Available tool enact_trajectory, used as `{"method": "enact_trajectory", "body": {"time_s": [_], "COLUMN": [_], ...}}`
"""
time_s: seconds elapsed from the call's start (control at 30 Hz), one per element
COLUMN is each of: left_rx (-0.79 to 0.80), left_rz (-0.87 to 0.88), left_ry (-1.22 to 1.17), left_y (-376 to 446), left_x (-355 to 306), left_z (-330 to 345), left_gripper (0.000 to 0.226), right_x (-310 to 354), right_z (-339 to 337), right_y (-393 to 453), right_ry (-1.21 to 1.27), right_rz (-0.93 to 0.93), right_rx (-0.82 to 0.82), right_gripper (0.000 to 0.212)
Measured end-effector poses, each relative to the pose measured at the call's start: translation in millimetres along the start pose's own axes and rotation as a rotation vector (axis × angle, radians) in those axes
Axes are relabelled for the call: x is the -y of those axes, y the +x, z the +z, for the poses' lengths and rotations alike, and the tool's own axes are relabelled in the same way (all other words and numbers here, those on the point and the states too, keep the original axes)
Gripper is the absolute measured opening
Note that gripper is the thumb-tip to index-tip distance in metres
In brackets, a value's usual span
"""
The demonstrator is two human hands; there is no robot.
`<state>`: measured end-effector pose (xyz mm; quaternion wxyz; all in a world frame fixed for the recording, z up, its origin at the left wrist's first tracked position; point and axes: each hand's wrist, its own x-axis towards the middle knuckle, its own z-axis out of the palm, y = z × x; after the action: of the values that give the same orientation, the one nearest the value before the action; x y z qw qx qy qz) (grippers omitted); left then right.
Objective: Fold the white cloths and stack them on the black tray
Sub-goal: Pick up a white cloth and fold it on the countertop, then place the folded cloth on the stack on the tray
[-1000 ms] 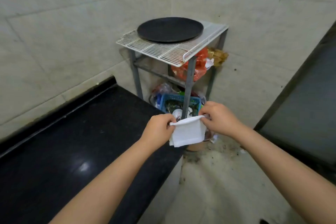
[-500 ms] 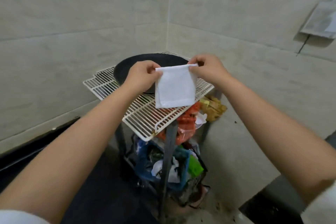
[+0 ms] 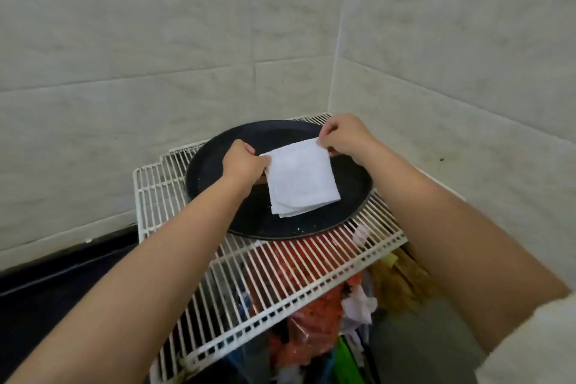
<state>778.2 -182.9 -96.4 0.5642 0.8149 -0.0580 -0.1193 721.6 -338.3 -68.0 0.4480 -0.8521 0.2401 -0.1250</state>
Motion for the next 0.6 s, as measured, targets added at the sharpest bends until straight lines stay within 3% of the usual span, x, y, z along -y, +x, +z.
{"method": "enact_trajectory", "body": {"time_s": [0.07,0.2,0.27,0.33,0.43,0.6], "left_rx": [-0.091,-0.138,-0.205,-0.26,-0.271,-0.262], "left_rz": [-0.048,-0.009,0.033,0.083,0.096,0.087], "left_ry": [-0.013,0.136,0.249,0.313,0.381,0.543], "left_y": [13,31,34,35,36,37], "left_x": [4,11,9,8,10,18], "left_z": [9,10,19,26,36,41], "left_gripper": [0.03,0.034,0.031,0.019,0.011,0.022], "right_x": [-7,-9,-15,-18,-21,-24], "right_z": [4,18,21,28,36,34], "right_y": [19,33,49,60,68,65], "right_ry": [-0.021,-0.014,-0.06,-0.135,-0.244,-0.486], "right_rz": [0.006,-0.014,-0.004,0.034,-0.005,-0.134], "right_rx": [0.077,0.026,0.046,0.092,0.134,0.252], "right_gripper": [0.037,0.027,0.018,0.024,0.021,0.023]}}
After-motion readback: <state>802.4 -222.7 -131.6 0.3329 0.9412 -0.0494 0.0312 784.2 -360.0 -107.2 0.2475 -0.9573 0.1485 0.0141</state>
